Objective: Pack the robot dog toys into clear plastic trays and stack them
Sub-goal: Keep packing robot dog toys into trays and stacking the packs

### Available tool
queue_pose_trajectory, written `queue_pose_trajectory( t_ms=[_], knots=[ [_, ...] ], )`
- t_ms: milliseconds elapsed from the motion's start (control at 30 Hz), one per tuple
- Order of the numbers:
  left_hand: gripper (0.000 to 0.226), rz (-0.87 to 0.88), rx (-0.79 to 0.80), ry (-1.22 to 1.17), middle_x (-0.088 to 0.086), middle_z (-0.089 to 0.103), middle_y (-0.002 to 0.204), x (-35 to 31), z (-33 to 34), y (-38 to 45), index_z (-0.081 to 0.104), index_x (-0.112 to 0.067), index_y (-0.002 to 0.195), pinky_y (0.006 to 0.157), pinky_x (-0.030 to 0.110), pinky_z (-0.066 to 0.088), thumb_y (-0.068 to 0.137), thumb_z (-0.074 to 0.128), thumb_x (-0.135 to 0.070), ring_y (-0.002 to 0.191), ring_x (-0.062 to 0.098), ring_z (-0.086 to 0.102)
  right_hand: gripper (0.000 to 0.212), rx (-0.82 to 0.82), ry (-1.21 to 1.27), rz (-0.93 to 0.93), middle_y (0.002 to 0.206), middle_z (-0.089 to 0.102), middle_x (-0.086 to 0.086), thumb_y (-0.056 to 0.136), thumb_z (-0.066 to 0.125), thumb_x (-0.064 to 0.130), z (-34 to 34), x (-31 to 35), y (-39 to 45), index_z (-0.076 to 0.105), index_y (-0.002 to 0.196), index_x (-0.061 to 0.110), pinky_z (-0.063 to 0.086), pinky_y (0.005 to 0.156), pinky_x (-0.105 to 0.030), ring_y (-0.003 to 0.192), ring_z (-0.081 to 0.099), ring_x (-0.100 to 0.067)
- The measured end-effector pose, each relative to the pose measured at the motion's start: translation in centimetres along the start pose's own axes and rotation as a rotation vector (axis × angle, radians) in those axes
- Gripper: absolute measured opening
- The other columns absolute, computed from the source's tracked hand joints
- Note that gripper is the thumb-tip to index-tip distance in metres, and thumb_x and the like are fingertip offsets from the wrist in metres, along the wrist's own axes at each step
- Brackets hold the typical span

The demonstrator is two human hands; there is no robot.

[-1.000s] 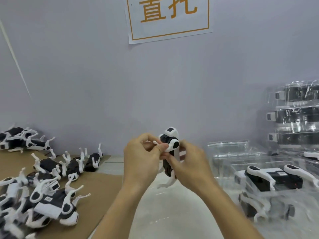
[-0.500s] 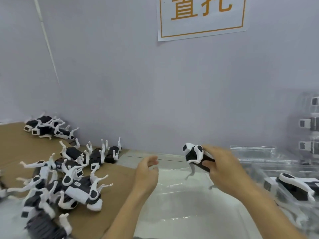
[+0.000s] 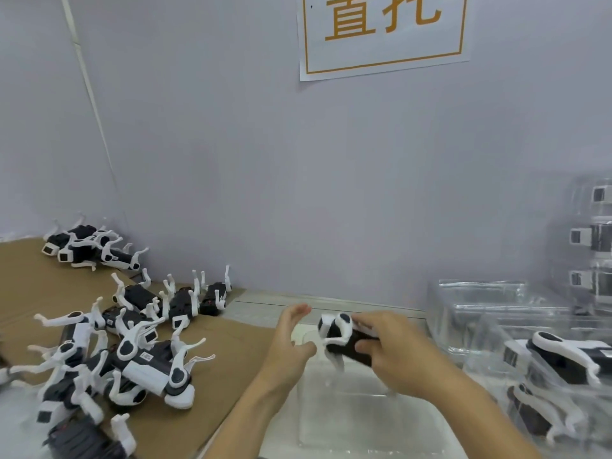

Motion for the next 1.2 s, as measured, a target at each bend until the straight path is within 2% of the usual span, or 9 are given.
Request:
queue_pose_trajectory(
  t_ms=[100, 200, 333, 533, 600, 733, 833, 967, 1200],
  knots=[
    [0.053, -0.195, 0.036, -0.186, -0.001, 0.070, 0.121, 1.1, 0.4, -0.3, 0.069, -0.022, 0.115, 0.108, 0.042, 0.042, 0.062, 0.066, -0.020, 0.122, 0.018, 0.058, 0.015, 0.110, -0.007, 0.068, 0.094, 0.064, 0.013, 0.087, 0.059, 0.019, 1.0, -0.9, -0.1, 0.062, 0.090, 0.033, 0.051, 0.082, -0.036, 0.093, 0.059, -0.018],
    [0.047, -0.236, 0.053, -0.276, 0.010, 0.073, 0.115, 1.6, 0.6, -0.3, 0.075, -0.013, 0.106, 0.106, 0.050, 0.044, 0.062, 0.060, -0.018, 0.116, 0.030, 0.063, 0.027, 0.054, -0.031, 0.038, 0.106, 0.061, 0.016, 0.087, 0.062, 0.019, 0.9, -0.8, 0.2, 0.066, 0.108, 0.035, 0.048, 0.087, -0.032, 0.103, 0.055, -0.012],
    [0.029, -0.218, 0.089, -0.283, 0.005, 0.074, 0.101, 1.5, 1.0, -0.4, 0.075, -0.016, 0.094, 0.085, 0.038, 0.050, 0.067, 0.070, -0.025, 0.093, 0.019, 0.068, 0.017, 0.048, -0.024, 0.020, 0.098, 0.063, 0.013, 0.085, 0.065, 0.020, 1.1, -0.7, 0.0, 0.068, 0.098, 0.030, 0.051, 0.085, -0.036, 0.096, 0.057, -0.015],
    [0.048, -0.251, 0.115, 0.020, 0.002, 0.071, 0.110, 1.4, 0.7, 1.0, 0.065, -0.019, 0.105, 0.102, 0.036, 0.046, 0.060, 0.056, -0.005, 0.112, 0.017, 0.062, 0.032, 0.025, -0.186, 0.021, 0.098, 0.046, 0.017, 0.082, 0.075, 0.032, 1.9, 0.0, 0.2, 0.067, 0.111, 0.042, 0.038, 0.070, -0.025, 0.098, 0.050, -0.009],
    [0.051, -0.269, 0.099, 0.059, 0.001, 0.072, 0.106, 1.6, 0.6, 1.1, 0.067, -0.024, 0.100, 0.100, 0.037, 0.047, 0.054, 0.053, -0.009, 0.111, 0.018, 0.064, 0.040, 0.030, -0.120, 0.035, 0.100, 0.045, 0.018, 0.083, 0.073, 0.034, 1.6, -0.7, -0.1, 0.060, 0.120, 0.044, 0.040, 0.077, -0.024, 0.103, 0.050, -0.007],
    [0.036, -0.241, 0.066, -0.004, 0.000, 0.075, 0.098, 2.0, 0.7, 0.8, 0.071, -0.033, 0.083, 0.088, 0.033, 0.049, 0.057, 0.059, -0.012, 0.102, 0.020, 0.067, 0.014, -0.062, 0.166, -0.023, 0.100, 0.062, 0.021, 0.087, 0.068, 0.042, 0.6, -0.6, -0.2, 0.068, 0.101, 0.042, 0.044, 0.081, -0.014, 0.095, 0.055, 0.003],
    [0.033, -0.222, 0.066, -0.065, 0.008, 0.074, 0.099, 1.9, 0.7, 0.6, 0.071, -0.028, 0.087, 0.082, 0.042, 0.051, 0.058, 0.063, -0.013, 0.093, 0.026, 0.069, 0.006, 0.006, 0.199, -0.068, 0.098, 0.064, 0.020, 0.083, 0.075, 0.034, 1.7, 1.1, -0.1, 0.077, 0.089, 0.035, 0.049, 0.080, -0.019, 0.091, 0.059, 0.000],
    [0.040, -0.224, 0.095, -0.093, 0.011, 0.075, 0.099, 2.2, 0.6, 0.6, 0.070, -0.022, 0.095, 0.073, 0.039, 0.054, 0.058, 0.058, -0.010, 0.086, 0.026, 0.072, 0.004, 0.049, 0.101, -0.078, 0.093, 0.055, 0.015, 0.080, 0.077, 0.025, 2.8, 2.0, -0.1, 0.077, 0.082, 0.029, 0.053, 0.083, -0.035, 0.091, 0.055, -0.007],
    [0.035, -0.200, 0.061, -0.052, 0.007, 0.076, 0.097, 2.1, 0.4, 1.0, 0.074, -0.028, 0.084, 0.086, 0.034, 0.050, 0.055, 0.064, -0.014, 0.089, 0.019, 0.070, 0.023, 0.118, 0.072, 0.023, 0.108, 0.056, 0.017, 0.089, 0.067, 0.020, 0.2, -0.1, -0.5, 0.070, 0.102, 0.038, 0.045, 0.078, -0.015, 0.094, 0.054, 0.001]
  ],
)
Point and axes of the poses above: each hand's wrist, its own y-axis towards the middle knuckle, its own z-axis out of the palm, x = y × z, the point moved 3 cm from there along y, towards the middle knuckle
